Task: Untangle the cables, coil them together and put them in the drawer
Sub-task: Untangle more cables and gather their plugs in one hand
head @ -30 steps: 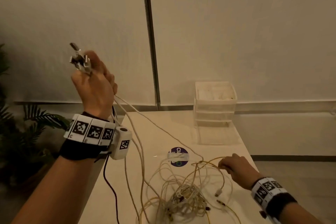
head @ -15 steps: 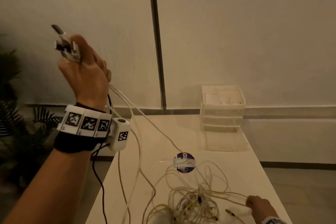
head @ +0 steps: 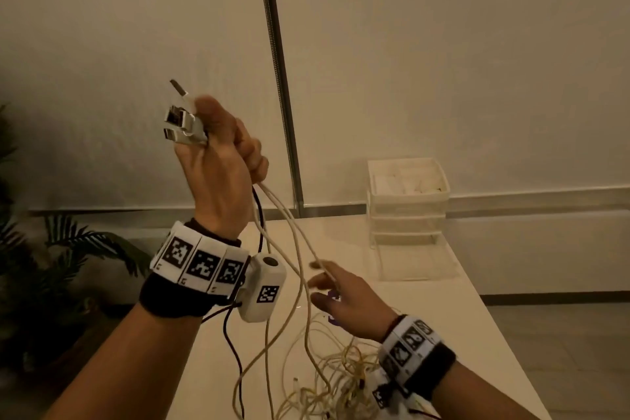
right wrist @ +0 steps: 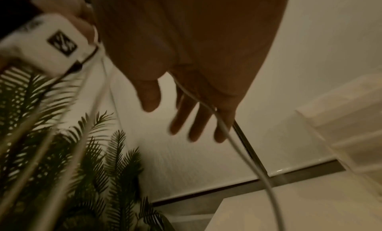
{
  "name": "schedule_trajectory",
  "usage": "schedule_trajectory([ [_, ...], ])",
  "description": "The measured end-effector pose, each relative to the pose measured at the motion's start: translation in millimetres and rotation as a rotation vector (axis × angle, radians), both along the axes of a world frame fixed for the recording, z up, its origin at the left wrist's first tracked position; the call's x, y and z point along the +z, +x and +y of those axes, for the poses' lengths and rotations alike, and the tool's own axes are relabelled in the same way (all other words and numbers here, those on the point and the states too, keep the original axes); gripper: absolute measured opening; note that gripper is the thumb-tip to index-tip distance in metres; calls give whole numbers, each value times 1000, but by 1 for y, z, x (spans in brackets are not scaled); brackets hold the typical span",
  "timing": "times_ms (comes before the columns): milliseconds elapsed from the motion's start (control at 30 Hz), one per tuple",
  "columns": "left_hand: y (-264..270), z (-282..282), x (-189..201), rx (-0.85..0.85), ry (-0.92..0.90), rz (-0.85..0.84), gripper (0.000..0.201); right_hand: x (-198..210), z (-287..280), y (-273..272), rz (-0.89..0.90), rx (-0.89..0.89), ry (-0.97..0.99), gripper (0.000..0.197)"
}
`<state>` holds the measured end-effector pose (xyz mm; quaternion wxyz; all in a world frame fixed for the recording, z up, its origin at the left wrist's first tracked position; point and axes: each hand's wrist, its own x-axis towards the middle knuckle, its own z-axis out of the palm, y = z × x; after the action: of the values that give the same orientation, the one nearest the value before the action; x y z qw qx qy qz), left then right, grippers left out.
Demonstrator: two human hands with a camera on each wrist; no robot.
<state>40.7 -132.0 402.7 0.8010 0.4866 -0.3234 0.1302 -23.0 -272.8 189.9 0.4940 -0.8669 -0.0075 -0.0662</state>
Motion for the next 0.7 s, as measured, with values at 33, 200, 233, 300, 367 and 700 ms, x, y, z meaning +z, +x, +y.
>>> schedule_trajectory([
  [33, 0, 3, 2, -3, 7, -6, 50, 0, 3, 3, -21, 9, 35, 23],
  [200, 16, 47, 17, 130, -16, -22, 52, -29, -36, -26, 67, -92, 278, 34],
  [233, 19, 55, 19, 148, -39, -5, 52, -39, -47, -36, 121, -126, 341, 36],
  [300, 24, 69, 21, 197, -82, 40, 51, -51, -66, -50, 188, -178, 401, 34],
  [367, 31, 75, 19, 205, -80, 86, 51, -57, -76, -54, 195, -204, 391, 26],
  [700, -12, -12, -81, -89, 855, -59, 32, 14, -44, -42, -48, -113, 302, 24],
])
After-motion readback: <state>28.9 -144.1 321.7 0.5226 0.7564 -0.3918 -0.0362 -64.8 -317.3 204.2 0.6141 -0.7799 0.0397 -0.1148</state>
